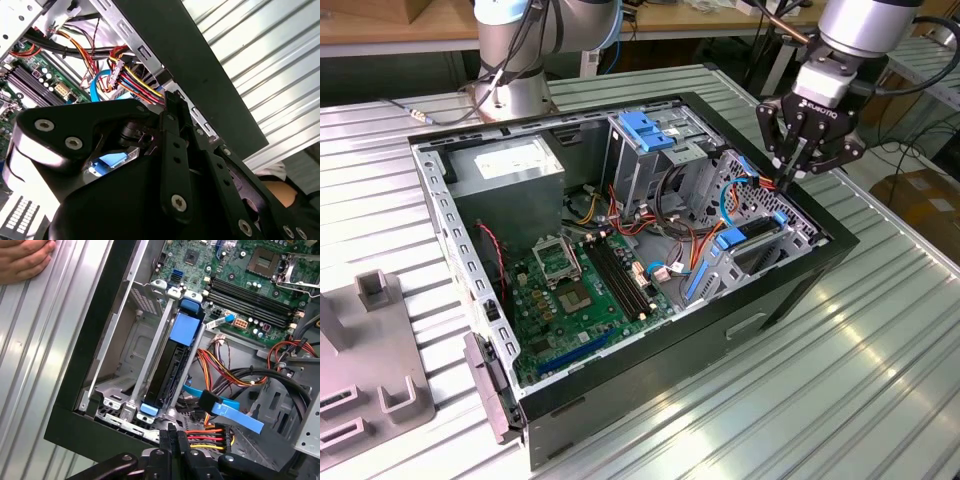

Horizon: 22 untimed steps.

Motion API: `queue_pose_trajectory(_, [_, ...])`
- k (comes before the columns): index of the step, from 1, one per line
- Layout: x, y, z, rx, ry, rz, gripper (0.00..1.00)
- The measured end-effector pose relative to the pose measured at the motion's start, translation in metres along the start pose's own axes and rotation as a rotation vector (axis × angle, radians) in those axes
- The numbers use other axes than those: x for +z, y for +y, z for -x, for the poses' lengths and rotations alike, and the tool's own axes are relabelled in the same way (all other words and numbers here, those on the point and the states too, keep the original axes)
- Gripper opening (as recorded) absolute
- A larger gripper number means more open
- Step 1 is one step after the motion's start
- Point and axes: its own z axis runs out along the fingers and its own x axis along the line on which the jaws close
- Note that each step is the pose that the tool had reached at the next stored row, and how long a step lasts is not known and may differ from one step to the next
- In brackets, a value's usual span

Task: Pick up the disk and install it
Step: 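Insert the first disk wire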

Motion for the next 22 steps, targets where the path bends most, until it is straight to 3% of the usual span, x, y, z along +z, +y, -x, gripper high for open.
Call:
queue_pose_trajectory(5, [-0.0001, 0.0012, 0.0006, 0.047, 0.0018, 0.0036, 0.16])
queue_pose_trajectory(12, [-0.0003, 0.0064, 0.0026, 0.073, 0.0026, 0.0055, 0.16])
queue_pose_trajectory(22, [0.0007, 0.0065, 0.0028, 0.223, 0.0089, 0.0171, 0.16])
